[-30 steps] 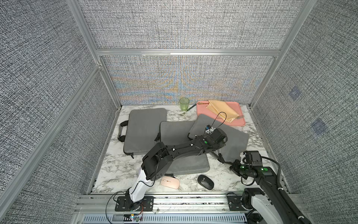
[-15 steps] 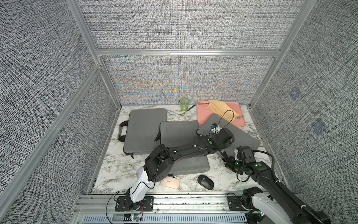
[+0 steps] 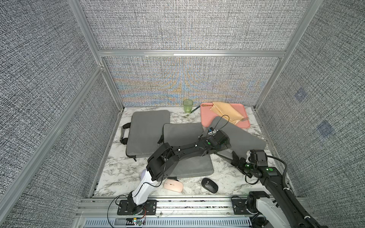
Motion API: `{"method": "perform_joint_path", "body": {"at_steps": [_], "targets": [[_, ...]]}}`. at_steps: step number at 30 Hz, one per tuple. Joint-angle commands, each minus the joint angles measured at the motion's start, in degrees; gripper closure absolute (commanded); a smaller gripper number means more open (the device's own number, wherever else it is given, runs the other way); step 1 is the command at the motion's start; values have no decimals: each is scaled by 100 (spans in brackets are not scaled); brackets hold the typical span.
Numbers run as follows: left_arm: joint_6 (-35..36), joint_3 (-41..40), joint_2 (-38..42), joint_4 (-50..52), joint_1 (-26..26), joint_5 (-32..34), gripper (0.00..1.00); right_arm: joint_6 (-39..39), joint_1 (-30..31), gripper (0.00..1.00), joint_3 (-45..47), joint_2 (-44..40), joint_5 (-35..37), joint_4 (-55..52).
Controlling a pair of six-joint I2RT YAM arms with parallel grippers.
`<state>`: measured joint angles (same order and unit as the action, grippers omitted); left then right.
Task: Put the mouse into the laptop bag
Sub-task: Unzip the zipper on the zippered laptop bag.
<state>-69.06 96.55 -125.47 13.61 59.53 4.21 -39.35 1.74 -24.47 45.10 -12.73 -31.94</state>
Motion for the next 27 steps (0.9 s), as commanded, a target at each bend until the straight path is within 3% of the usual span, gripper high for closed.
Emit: {"method": "perform_joint_path", "body": {"at_steps": [1,7,18,22,27], "targets": [[126,-224,-37,52,-284,-161,1,122,-64,100,-110,-15,-90,13],[378,-519,123,-37,-780,-386,1,220,-176,100,-219,13,-43,-104],[1490,-385,731,157,-949,-56,1,401,-721,100,-100,14,-212,-116],[2023,62,431,471,-1035,123,1,474,-824,100,-117,0,-295,-154],[2208,524,-94,813,-1066,272,0,511,-878,100,-137,-101,-300,-250]]}}
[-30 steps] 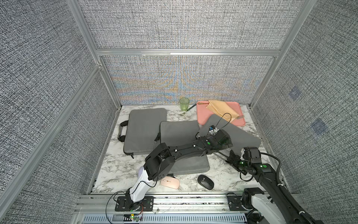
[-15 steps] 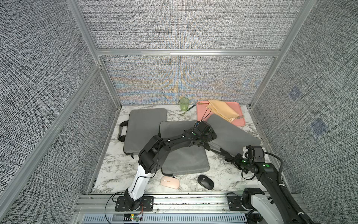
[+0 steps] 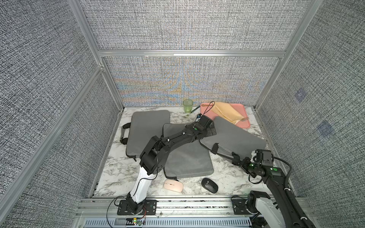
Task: Put the mouse into the laptop bag
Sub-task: Unzip the zipper on the zippered laptop bag.
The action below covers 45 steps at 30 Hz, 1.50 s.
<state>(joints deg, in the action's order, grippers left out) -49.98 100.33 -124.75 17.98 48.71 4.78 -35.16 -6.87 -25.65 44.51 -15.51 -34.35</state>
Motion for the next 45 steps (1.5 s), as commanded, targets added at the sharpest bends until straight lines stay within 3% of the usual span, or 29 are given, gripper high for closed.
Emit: {"method": "perform_joint_path", "body": {"at_steps": [1,5,10,12,15,18,23,31,37,41,45], "targets": [[340,203,-254,382,16,231,1,95,-23,100,-13,-68,-31,-13],[431,461,-544,295,23,-205,12,147,-29,100,-26,-74,-164,5],[398,428,-519,-137,313,-684,61,244,143,100,11,27,-480,176],[334,368,-417,-288,468,-640,73,207,402,100,76,57,-521,327],[171,339,-337,-486,651,-731,83,25,1079,100,104,47,-290,552],[1,229,-262,-636,824,-755,88,-170,1689,100,53,196,-23,780],[-382,-518,112,-1253,1080,-568,96,-486,2445,100,-3,576,144,1292],[-779,-1658,838,-1656,1458,353,100,-782,3148,100,-339,919,492,1599],[-1274,-2795,1544,-2128,1728,1532,100,-834,3057,100,-415,1094,988,1448],[-1438,-3183,1797,-2310,1962,1944,99,-653,2624,100,-488,1056,998,1262],[-1581,-3452,1954,-2457,2189,2332,57,-360,1818,100,-555,889,687,998]]}}
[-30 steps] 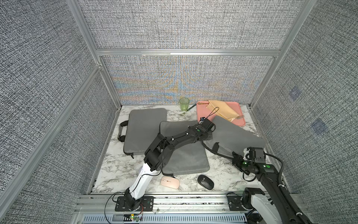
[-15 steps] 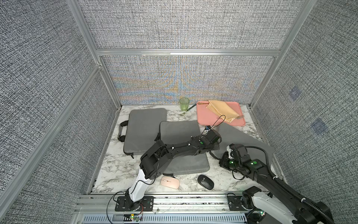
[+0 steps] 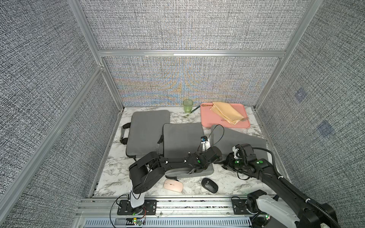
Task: Put the mouse into the laptop bag
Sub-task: Unzip the zipper on the zippered laptop bag.
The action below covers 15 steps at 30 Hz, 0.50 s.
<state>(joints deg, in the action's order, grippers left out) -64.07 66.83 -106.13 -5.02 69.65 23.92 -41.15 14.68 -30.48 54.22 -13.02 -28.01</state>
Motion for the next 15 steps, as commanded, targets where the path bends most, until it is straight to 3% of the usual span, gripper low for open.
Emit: {"method": "perform_joint_path", "body": {"at_steps": [1,8,15], "targets": [[-163,-126,96,-208,110,429,46,305,-523,100,-88,-120,326,307],[187,-103,5,-551,52,595,12,452,-782,100,54,-314,47,85],[295,442,-475,-363,-706,-410,9,361,-825,100,314,-874,305,-159]]}}
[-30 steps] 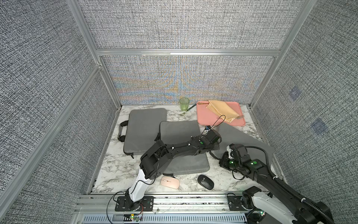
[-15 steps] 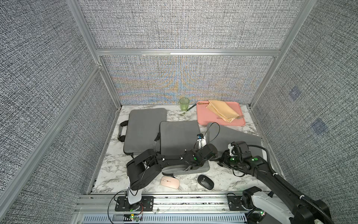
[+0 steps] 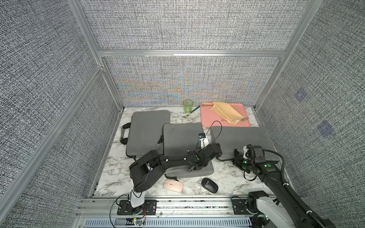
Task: Put the mouse into the laptop bag
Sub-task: Unzip the zipper on the zippered laptop bag.
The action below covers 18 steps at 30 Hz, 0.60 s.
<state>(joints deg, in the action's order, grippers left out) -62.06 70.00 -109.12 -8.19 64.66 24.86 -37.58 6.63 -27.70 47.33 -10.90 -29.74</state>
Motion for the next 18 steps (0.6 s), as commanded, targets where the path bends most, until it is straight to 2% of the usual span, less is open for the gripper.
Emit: {"method": "perform_joint_path", "body": {"at_steps": [1,9,16,18], "targets": [[82,200,-269,-51,-296,-609,9,5,-22,100,63,-266,113,-22],[322,1596,-1385,561,-586,-1332,9,-15,-47,100,86,-409,-58,-127],[180,2289,-2066,852,-603,-1424,9,12,-42,100,120,-520,-123,-147],[112,2436,-2231,857,-604,-1490,13,40,-43,100,117,-601,-161,-205]]}}
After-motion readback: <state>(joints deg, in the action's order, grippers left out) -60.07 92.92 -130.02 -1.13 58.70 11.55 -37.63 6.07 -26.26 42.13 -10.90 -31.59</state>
